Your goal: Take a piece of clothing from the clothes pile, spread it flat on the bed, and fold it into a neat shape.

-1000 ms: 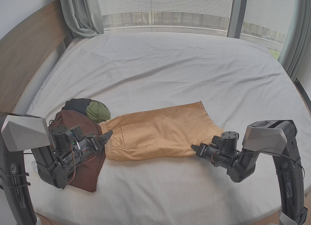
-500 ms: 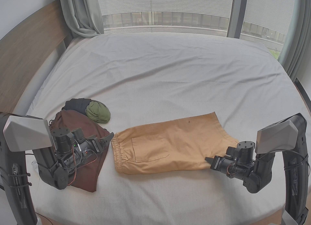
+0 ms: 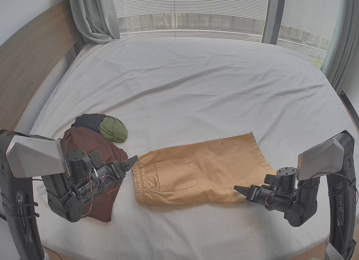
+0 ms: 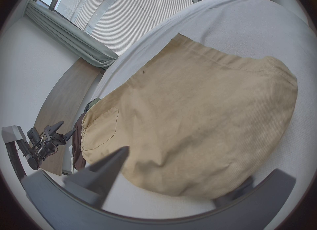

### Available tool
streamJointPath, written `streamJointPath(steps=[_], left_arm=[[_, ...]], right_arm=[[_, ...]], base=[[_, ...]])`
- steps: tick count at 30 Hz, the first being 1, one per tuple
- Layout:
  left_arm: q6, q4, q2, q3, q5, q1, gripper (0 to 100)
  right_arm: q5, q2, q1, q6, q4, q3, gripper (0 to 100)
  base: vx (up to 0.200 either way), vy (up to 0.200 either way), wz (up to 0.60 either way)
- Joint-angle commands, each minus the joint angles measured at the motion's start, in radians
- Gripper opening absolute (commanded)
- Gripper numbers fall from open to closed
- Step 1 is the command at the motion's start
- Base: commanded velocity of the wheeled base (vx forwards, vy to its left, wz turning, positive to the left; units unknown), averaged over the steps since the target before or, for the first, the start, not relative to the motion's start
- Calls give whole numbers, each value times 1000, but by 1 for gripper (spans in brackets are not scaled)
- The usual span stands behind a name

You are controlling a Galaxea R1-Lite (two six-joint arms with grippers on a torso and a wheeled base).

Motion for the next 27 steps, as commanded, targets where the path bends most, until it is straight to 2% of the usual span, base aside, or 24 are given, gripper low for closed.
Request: streamJointPath(steps=[1, 10, 14, 21, 27], left_arm=[[-2, 1, 7, 13, 0, -14, 100], [-2, -1, 33, 22, -17, -28, 100], [-30, -1, 50, 22, -12, -39, 100], [-49, -1, 97, 16, -12, -34, 100], [-56, -1, 129, 17, -17, -37, 100]], right_arm=[[3, -7, 5, -5, -1, 59, 100], [29, -86, 77, -18, -1, 195, 100], [35, -148, 137, -16, -1, 237, 100], [63, -193, 163, -33, -1, 148, 100], [132, -193, 163, -28, -1, 51, 100]], base=[[0, 0, 0], [0, 0, 0], [0, 0, 0], [0, 0, 0], [0, 0, 0]])
